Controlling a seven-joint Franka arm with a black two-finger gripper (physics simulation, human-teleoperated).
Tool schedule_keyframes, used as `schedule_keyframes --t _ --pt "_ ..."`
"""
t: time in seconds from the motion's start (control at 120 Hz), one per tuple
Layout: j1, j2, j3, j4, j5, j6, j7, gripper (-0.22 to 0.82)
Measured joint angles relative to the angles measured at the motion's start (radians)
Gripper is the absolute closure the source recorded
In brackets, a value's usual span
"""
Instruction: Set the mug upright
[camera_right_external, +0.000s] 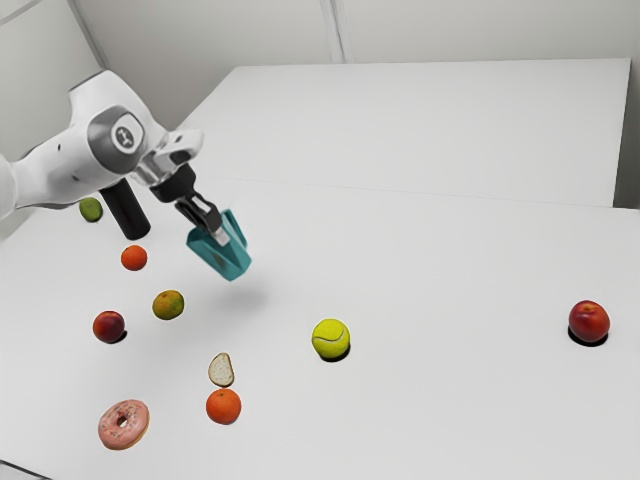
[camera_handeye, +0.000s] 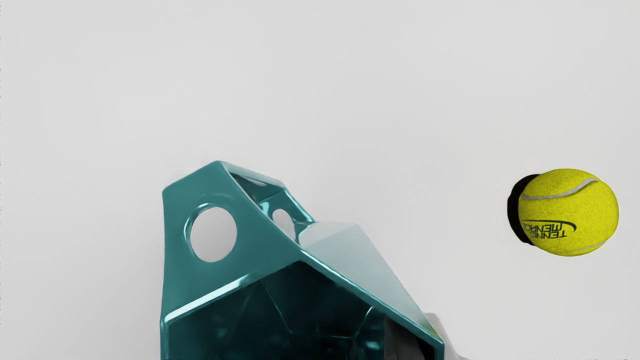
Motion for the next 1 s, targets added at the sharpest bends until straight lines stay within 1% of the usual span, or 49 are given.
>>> schedule_keyframes --t 0.15,0.35,0.483,0.8,1.0 --pt "-0.02 -0.048 -0.011 -0.081 0.055 0.042 -0.084 0.79" --pt "-0.026 -0.056 -0.033 -0.149 0.149 0.149 -0.181 0.78" --pt "-0.033 -0.06 -0.045 -0.172 0.208 0.193 -0.243 0.78" --pt "-0.04 -0.109 -0.059 -0.252 0.237 0.224 -0.358 0.78" --pt "-0.045 -0.113 -0.065 -0.284 0.239 0.234 -0.41 0.78"
